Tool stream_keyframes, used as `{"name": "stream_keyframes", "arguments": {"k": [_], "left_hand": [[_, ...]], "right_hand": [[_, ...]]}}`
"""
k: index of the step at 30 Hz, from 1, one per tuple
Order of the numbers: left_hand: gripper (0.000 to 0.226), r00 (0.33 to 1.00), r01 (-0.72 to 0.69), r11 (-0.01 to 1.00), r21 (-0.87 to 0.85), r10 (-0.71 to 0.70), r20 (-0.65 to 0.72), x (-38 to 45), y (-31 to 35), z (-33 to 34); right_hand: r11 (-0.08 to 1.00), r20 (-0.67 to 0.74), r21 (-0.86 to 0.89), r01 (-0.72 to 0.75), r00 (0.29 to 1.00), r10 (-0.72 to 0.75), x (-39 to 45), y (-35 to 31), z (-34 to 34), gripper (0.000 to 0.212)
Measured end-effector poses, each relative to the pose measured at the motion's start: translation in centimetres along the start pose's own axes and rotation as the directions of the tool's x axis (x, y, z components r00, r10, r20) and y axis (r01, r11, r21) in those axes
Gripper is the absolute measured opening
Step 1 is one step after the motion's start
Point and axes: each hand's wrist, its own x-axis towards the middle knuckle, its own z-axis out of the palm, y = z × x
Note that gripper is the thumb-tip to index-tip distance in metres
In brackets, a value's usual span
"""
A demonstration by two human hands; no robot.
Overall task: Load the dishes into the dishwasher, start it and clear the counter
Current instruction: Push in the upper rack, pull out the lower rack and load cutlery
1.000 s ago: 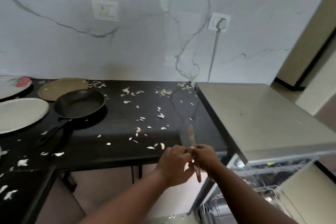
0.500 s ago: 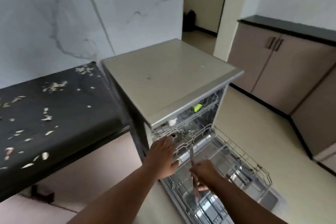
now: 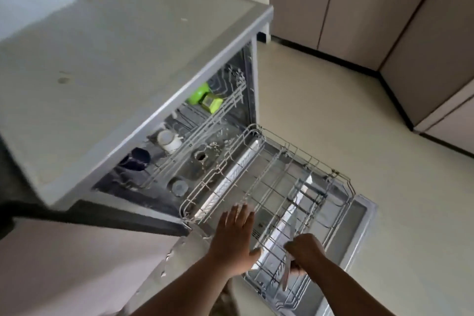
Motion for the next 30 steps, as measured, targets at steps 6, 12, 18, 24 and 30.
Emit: {"name": "stream_keyframes", "arguments": {"k": [6, 12, 18, 24, 30], "left_hand": [[0.09, 0.984, -0.069, 0.997, 0.034, 0.063, 0.166, 9.4, 0.6, 8.0], [0.092, 0.96, -0.147, 0.989, 0.019, 0.138, 0.244, 16.7, 0.7, 14.5], [0.096, 0.95, -0.212, 0.977, 0.041, 0.196, 0.244, 21.2, 0.2, 16.5], [0.096, 0.956, -0.205, 0.979, 0.004, 0.2, 0.216, 22.5, -0.1, 18.0], [0.096, 0.966, -0.196, 0.981, 0.002, 0.193, 0.169, 22.4, -0.3, 18.9]], "right_hand": [[0.987, -0.079, 0.076, -0.142, 0.986, 0.148, 8.7, 4.2, 0.6, 0.025], [0.967, -0.15, 0.158, -0.199, 0.963, 0.223, 17.6, 6.1, 2.0, 0.014], [0.983, -0.25, 0.102, -0.151, 0.953, 0.172, 23.3, 5.4, 4.5, 0.012], [0.985, -0.336, 0.111, -0.133, 0.928, 0.163, 25.5, 5.6, 5.3, 0.013], [0.991, -0.388, 0.104, -0.082, 0.914, 0.116, 26.2, 5.6, 5.7, 0.016]]}}
